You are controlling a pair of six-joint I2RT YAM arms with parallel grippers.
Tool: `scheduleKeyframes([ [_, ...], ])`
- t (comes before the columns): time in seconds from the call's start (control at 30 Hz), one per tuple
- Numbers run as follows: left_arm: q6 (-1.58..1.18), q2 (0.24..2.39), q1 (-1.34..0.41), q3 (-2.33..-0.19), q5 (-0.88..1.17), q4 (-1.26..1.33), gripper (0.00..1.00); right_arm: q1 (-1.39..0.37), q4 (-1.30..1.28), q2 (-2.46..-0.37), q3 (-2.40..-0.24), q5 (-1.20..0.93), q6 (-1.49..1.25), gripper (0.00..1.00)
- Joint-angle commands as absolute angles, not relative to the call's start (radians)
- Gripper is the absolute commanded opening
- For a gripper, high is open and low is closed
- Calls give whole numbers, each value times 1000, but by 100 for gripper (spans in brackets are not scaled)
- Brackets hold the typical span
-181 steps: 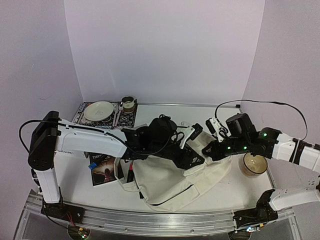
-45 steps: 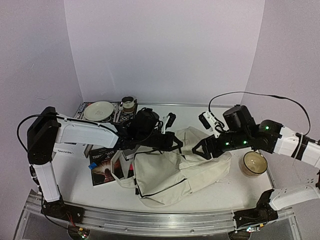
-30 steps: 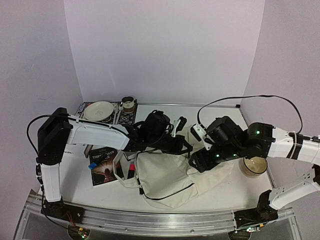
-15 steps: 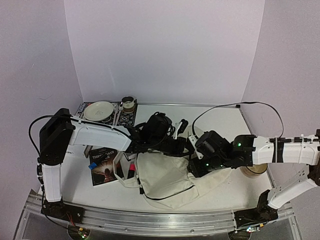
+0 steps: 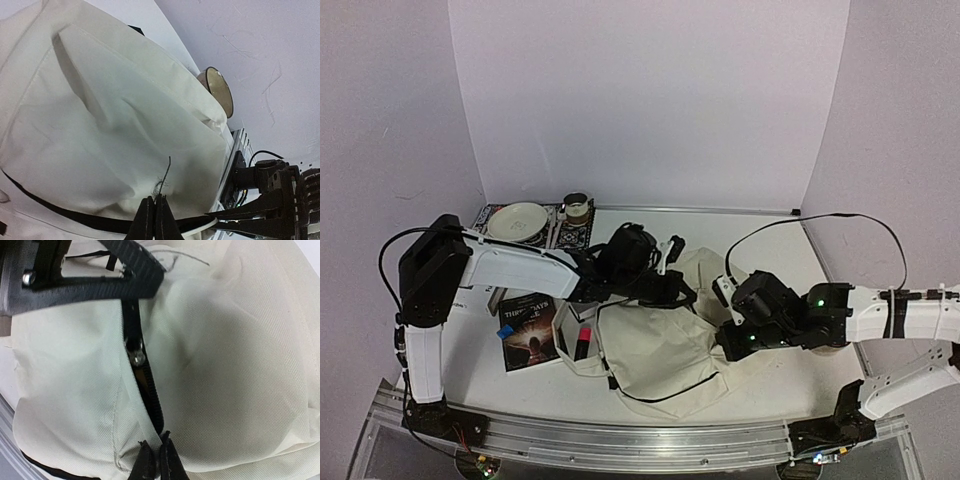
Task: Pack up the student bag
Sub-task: Unzip the lower front pocket of the student bag, then pick up the lower front pocket of the student bag.
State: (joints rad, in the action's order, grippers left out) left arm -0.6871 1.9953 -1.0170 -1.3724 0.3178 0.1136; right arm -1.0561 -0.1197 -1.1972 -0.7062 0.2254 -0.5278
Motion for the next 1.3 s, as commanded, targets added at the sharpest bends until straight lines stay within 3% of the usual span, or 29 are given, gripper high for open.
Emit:
scheduleKeyframes([
  [0.0,-635,1974,-946,-1368,243,147,0,-1058,-222,-1155,-681,185,-516,0],
  [0.4,-493,1981,-797,-1409,16,-44,0,-1057,-227,-1104,-677,108,-472,0],
  [0.5,-488,1975,-795,-1402,39,-57,2,-1057,-225,-1129,-694,103,-459,0],
  [0.67,-507,1936,-826,-1367,117,-41,25,-1057,-235,-1178,-772,144,-427,34],
  [0.77,-532,1882,-840,-1329,114,-31,38,-1057,-273,-1199,-845,192,-392,46],
  [0.97,-602,1772,-874,-1250,104,-20,51,-1050,-391,-1275,-984,376,-326,53],
  [1.27,-745,1745,-1004,-1139,120,67,55,-1016,-428,-1429,-1047,446,-267,60],
])
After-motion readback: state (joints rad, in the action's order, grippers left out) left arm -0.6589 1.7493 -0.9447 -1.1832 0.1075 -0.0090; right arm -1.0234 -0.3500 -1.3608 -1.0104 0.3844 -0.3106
